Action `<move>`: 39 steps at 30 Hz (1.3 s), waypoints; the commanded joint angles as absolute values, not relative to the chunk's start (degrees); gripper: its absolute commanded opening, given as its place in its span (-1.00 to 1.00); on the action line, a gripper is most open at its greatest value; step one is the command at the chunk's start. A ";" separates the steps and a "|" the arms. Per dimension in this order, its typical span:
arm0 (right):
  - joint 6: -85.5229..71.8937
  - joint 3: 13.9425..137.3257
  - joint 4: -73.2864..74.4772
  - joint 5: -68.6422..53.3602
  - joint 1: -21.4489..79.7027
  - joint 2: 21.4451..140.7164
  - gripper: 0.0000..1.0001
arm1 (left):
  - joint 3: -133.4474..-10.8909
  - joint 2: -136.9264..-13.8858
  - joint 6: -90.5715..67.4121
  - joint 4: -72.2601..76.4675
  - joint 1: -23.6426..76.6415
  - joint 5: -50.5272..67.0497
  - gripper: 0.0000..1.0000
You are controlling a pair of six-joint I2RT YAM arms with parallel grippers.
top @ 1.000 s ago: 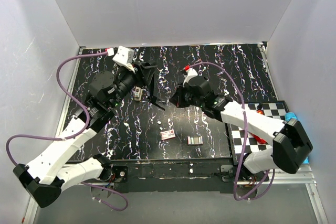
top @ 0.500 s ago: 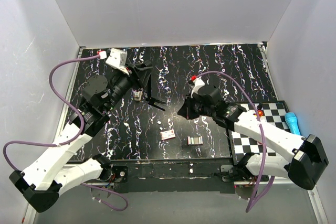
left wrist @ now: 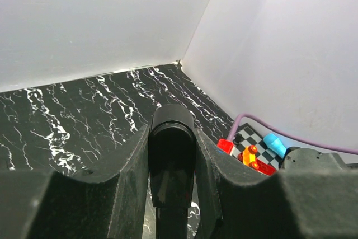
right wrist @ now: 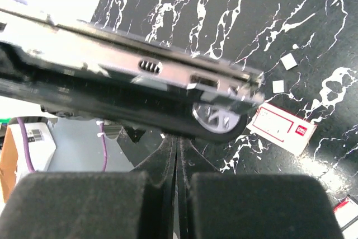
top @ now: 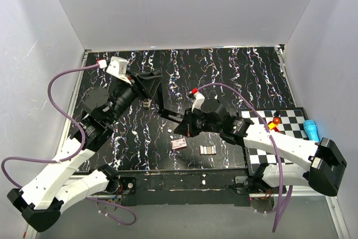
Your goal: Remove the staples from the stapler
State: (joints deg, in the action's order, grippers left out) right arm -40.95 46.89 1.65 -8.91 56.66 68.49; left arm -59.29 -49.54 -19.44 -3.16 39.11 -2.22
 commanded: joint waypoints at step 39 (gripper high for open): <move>-13.54 69.51 23.36 -9.74 56.87 59.77 -0.97 | -59.59 -45.79 -19.43 -11.08 39.11 22.84 -1.00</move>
